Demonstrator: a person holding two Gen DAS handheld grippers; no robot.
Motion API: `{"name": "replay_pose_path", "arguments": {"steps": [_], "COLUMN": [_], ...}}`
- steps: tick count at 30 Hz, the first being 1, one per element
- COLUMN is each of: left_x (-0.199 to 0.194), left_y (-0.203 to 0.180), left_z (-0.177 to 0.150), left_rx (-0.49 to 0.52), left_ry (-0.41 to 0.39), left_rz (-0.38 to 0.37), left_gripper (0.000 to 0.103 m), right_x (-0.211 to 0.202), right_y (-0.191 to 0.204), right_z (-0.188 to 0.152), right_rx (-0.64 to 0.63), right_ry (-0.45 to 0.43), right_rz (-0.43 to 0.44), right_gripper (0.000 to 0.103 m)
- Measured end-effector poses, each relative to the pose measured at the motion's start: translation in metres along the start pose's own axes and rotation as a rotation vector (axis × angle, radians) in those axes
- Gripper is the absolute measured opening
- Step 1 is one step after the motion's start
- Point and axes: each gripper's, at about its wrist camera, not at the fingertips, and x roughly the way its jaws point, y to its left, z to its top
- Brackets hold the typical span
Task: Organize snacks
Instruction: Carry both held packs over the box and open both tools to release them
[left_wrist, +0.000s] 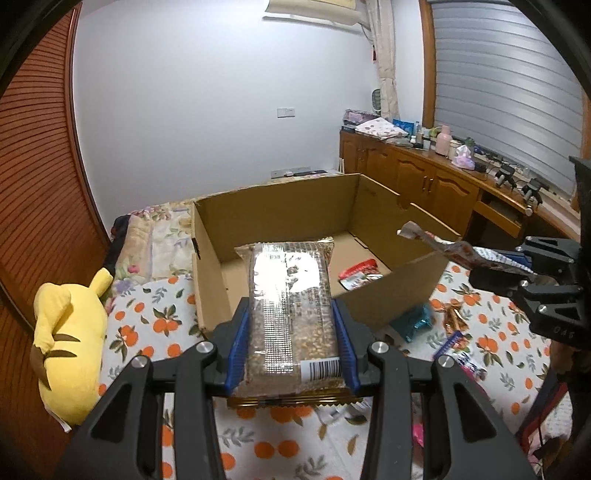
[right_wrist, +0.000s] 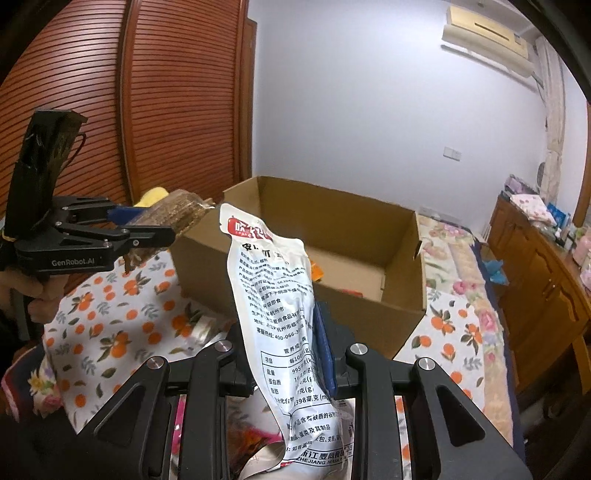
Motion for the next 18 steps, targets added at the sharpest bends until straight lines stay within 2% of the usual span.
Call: {"name": "replay_pose_path", "arguments": {"steps": [7,18], "left_x": [0.017,0.046], "left_y": [0.008,0.009], "left_z": [0.016,0.032], "left_rx": [0.003,-0.001], "left_ry": [0.024,0.054], "left_rz": [0.013,0.041], "left_gripper": [0.041,0.042], "right_x": [0.016,0.047], "right_y": [-0.005,-0.021], "right_z": [0.018,0.040], "right_rx": [-0.013,0.017], "right_ry": [0.003,0.049], "right_rz": [-0.028,-0.011], "right_gripper": [0.025,0.025]}}
